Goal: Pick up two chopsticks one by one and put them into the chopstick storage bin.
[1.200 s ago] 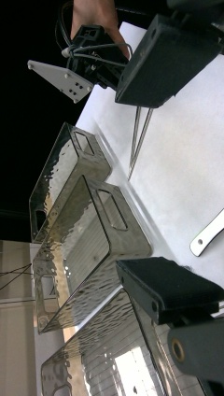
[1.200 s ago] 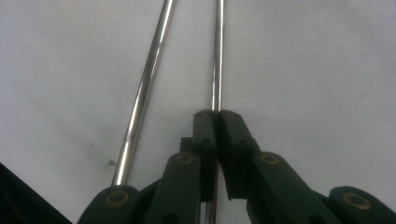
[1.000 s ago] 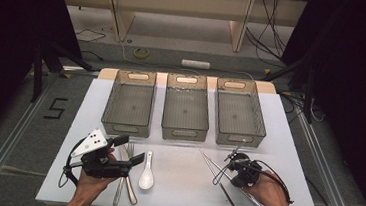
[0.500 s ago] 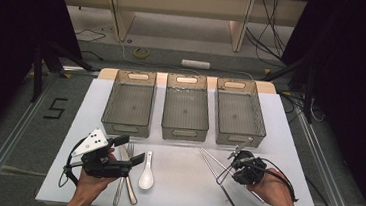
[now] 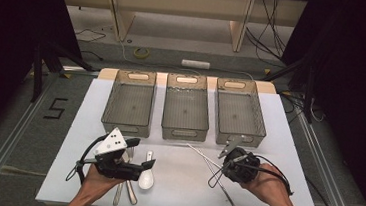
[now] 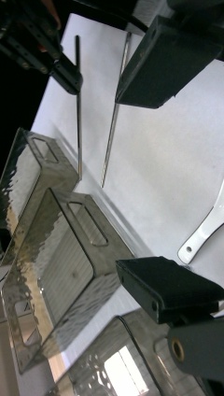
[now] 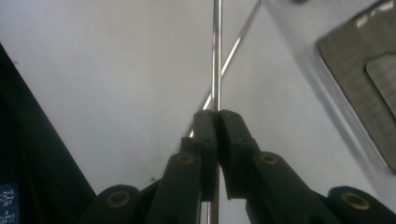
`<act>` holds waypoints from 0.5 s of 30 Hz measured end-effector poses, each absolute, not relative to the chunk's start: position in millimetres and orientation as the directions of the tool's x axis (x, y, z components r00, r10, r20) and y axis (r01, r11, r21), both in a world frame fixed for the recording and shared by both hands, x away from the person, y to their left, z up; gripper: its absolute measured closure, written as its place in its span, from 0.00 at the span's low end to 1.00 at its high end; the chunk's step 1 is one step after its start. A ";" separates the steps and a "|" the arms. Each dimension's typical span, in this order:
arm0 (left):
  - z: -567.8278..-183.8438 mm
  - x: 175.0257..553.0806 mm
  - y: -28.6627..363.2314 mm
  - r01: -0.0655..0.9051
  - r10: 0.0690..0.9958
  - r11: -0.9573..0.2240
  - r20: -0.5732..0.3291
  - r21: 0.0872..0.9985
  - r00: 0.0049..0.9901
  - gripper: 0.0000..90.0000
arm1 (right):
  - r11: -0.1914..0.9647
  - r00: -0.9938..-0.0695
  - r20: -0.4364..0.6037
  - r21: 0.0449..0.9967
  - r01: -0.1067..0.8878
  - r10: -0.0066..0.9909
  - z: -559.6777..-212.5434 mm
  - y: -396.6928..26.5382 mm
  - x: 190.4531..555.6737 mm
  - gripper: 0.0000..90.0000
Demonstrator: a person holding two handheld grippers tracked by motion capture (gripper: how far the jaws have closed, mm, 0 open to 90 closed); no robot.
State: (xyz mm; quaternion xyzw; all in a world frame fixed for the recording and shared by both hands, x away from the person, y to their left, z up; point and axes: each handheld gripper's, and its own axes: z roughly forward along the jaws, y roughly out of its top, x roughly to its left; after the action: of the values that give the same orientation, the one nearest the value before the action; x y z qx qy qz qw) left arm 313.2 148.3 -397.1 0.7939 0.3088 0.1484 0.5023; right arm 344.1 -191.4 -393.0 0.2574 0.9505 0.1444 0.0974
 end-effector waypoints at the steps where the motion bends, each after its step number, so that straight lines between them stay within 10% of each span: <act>1: -396.2 313.6 145.5 0.339 0.632 -0.314 -0.071 0.887 0.772 0.18 | 0.830 -0.854 -0.113 0.327 0.451 0.508 -391.8 -188.3 343.5 0.96; 15: -400.0 323.5 103.9 0.307 0.514 -0.514 0.002 0.801 0.858 0.20 | 0.892 -0.908 -0.142 0.299 0.340 0.394 -387.5 -156.4 340.9 0.96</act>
State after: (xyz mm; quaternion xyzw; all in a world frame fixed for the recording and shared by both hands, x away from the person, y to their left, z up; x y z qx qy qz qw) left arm 323.5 103.9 -400.0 0.8618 0.2382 0.1204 0.4314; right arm 340.9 -156.4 -387.5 0.1897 0.9674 0.1350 0.0996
